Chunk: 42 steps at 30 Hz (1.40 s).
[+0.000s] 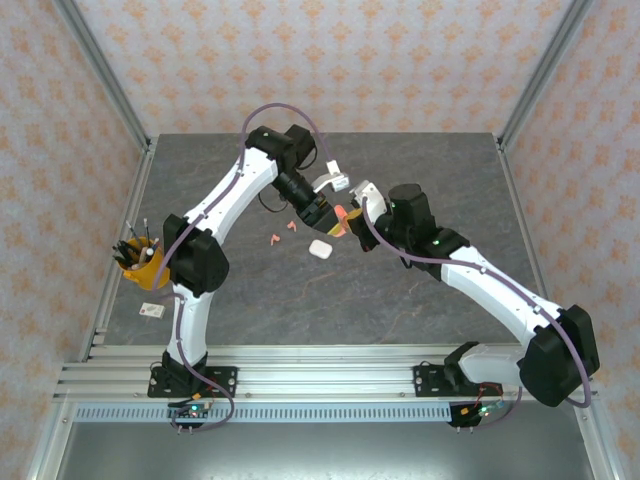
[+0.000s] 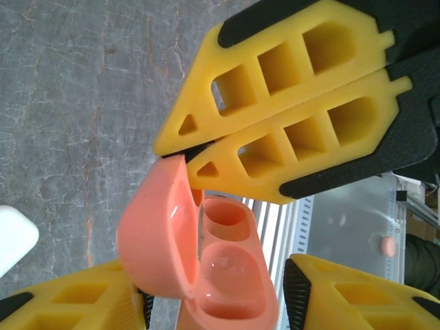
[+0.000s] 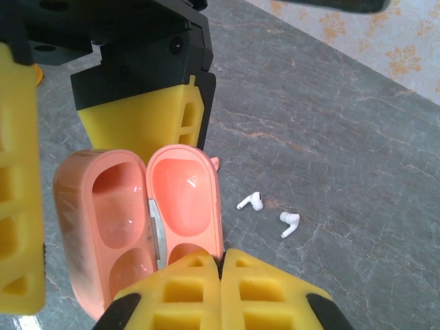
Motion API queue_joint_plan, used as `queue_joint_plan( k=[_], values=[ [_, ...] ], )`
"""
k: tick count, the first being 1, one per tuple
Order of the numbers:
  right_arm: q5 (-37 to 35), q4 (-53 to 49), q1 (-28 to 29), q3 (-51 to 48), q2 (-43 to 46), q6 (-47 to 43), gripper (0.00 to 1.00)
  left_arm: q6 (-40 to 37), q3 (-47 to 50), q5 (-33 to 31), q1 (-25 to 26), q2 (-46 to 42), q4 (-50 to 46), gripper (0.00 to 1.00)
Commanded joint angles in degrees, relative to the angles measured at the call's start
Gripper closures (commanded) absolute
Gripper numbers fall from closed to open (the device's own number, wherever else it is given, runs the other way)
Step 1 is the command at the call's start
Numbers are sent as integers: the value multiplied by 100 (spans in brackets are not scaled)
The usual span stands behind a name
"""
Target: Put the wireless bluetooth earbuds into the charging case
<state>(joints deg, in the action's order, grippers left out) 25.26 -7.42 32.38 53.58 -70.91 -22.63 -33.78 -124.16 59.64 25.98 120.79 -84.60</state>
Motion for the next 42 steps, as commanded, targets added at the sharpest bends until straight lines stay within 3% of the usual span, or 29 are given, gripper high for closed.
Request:
queue_joint_plan(
  k=[1,12,31,42],
  values=[
    [-28,-36,23,205,-1,-112,100,-206,-83,196,-15,50,-299,49],
    [-39,-98,23,232,3,-161,100,-326,-56,319,-19,98,-398,58],
    [-40,-176,23,294,-11,-143,100,-278,-39,444,-14,217,-312,65],
    [-161,-169,23,350,-20,-38,100,-296,-21,496,-16,245,-308,86]
  ],
)
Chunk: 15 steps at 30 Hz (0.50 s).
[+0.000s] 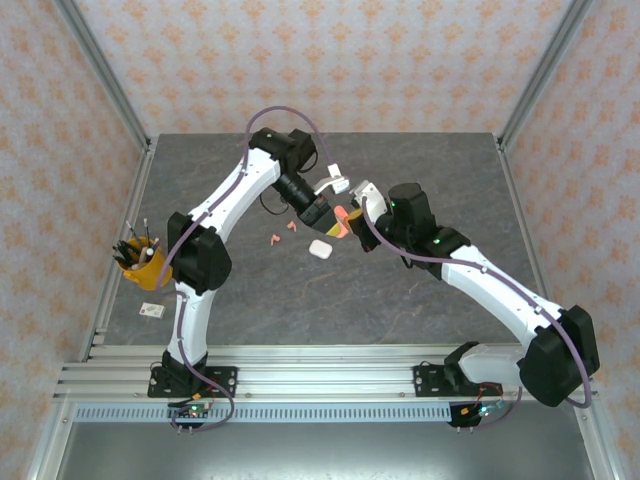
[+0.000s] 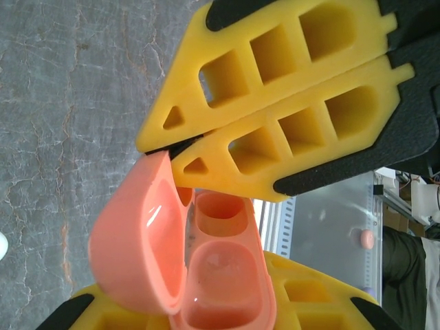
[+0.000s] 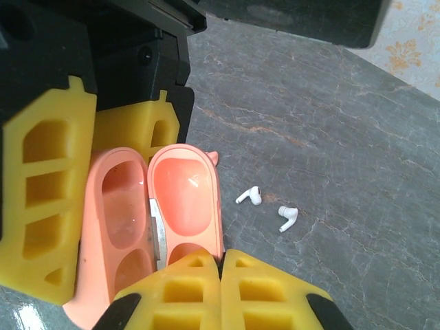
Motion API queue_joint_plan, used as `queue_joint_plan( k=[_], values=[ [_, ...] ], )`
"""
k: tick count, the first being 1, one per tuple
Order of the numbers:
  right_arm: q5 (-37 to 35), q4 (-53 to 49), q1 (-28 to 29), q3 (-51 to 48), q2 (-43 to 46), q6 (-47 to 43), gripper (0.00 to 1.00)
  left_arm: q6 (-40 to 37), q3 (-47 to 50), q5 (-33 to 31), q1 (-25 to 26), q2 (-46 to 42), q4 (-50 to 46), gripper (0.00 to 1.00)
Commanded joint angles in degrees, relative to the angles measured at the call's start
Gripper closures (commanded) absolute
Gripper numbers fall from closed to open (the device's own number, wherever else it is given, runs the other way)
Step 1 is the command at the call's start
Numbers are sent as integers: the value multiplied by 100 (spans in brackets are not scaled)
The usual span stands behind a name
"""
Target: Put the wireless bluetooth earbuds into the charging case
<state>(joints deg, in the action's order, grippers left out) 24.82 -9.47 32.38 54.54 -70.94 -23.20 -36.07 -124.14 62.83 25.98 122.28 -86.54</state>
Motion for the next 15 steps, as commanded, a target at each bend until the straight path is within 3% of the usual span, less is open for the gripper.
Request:
queue_joint_plan(
  k=[1,3,8,15],
  values=[
    [-192,41,27,277,-17,63,100,-66,-15,177,-14,94,-100,87],
    [-435,15,25,336,-8,233,95,-20,3,136,-18,79,-52,92],
    [-1044,-321,1,634,111,640,61,341,259,-121,-61,-146,455,100],
    [-1464,-1178,-56,795,660,1097,31,1455,1299,-644,-368,-971,2052,100]
  ],
)
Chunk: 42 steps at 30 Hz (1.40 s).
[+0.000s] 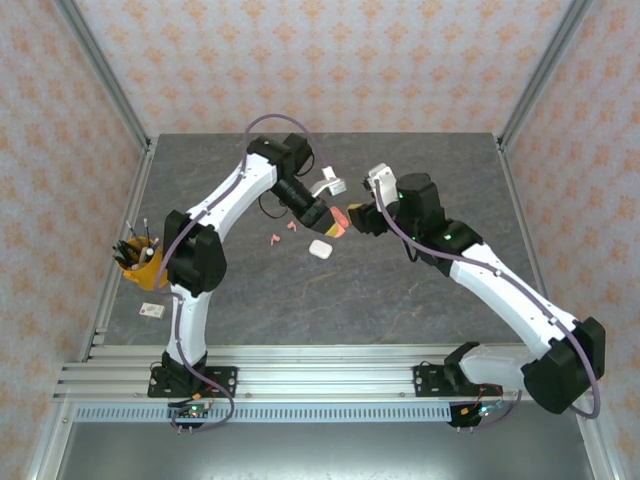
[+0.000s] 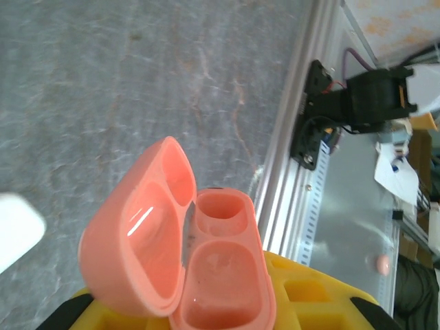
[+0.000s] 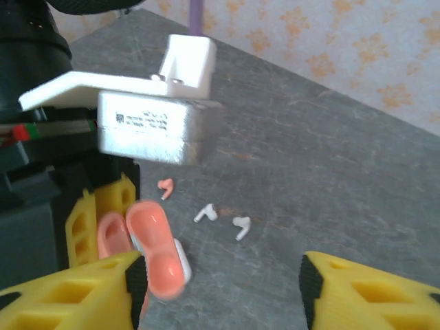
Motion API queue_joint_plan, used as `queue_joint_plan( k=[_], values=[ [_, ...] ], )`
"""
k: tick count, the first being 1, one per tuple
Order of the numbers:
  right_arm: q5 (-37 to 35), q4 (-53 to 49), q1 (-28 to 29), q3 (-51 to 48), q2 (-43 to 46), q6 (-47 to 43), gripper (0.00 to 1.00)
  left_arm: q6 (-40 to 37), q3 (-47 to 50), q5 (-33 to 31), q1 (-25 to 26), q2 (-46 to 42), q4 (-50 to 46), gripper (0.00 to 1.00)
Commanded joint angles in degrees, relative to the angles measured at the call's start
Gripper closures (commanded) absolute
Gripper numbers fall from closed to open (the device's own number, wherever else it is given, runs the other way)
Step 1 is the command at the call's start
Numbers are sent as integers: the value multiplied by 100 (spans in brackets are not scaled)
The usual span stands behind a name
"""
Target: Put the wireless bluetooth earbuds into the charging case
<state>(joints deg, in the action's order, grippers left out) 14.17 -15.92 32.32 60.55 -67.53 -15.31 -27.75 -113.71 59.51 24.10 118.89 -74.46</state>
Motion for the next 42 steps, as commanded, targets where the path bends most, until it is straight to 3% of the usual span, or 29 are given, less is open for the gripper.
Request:
queue_joint_plan(
  k=[1,6,15,20,27,37,42],
  values=[
    [-424,-666,-63,204,366,354,28,830,414,-454,-218,-776,1077,100],
    [-376,-1152,-100,207,525,793,1,1521,1111,-1355,-254,-1504,1917,100],
    [-816,-1205,-243,111,493,2449,0,2192,2732,-2840,-256,-3215,3440,100],
    [-634,-1220,-262,71,282,2682,0,2650,3752,-3881,-250,-4245,4525,100],
    [194,-1555,-97,662,-794,3329,19,3339,5382,-4607,-256,-5541,6269,100],
    [-469,-2571,1051,2734,-3277,4949,30,3659,6146,-5330,-333,-5989,7256,100],
    [-807,-3226,1515,4103,-4536,5605,31,4024,6196,-5371,-705,-6036,7554,100]
  ],
)
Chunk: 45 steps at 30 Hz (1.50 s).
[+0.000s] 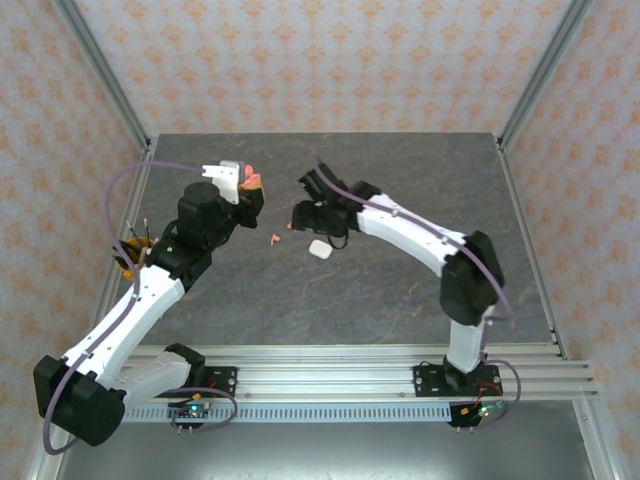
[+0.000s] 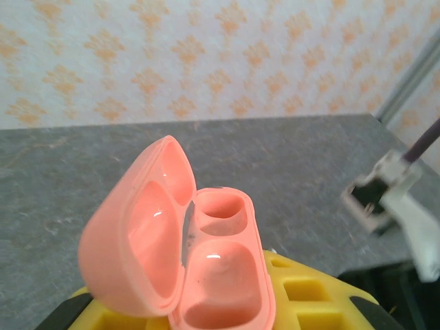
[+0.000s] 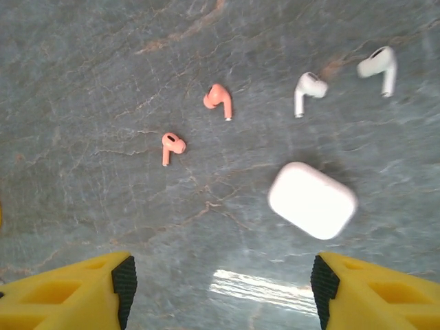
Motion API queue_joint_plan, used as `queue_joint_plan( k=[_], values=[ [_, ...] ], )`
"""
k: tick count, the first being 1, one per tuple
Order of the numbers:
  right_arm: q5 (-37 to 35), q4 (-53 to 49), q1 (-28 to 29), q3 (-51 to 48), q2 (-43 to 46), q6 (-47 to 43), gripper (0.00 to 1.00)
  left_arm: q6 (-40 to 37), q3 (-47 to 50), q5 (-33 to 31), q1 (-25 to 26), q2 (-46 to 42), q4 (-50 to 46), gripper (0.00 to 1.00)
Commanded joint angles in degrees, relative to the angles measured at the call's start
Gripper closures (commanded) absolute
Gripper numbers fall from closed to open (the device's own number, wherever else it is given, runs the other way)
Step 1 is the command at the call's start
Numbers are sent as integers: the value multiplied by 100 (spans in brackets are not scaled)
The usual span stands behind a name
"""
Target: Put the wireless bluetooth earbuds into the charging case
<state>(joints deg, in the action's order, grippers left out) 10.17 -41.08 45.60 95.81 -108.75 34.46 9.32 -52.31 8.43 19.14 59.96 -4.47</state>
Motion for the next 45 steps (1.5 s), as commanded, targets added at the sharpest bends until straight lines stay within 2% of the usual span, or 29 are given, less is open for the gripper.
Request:
queue_joint_plan(
  k=[1,7,11,19,30,45],
  values=[
    [-472,-871,272,883,-666,731,31,388,55,-210,-302,-134,601,100],
    [-847,-1662,557,2436,-1912,1370,31,649,91,-192,-644,-84,634,100],
    [-939,-1855,615,3118,-2474,1778,31,720,107,-85,-829,-55,601,100],
    [-945,-2115,647,4379,-3483,2172,37,742,221,70,-1039,-64,616,100],
    [-1043,-2044,651,5030,-4216,2305,46,764,318,251,-1105,-13,657,100],
    [-912,-1991,643,5281,-4595,2381,52,773,545,387,-1128,33,787,100]
  ],
)
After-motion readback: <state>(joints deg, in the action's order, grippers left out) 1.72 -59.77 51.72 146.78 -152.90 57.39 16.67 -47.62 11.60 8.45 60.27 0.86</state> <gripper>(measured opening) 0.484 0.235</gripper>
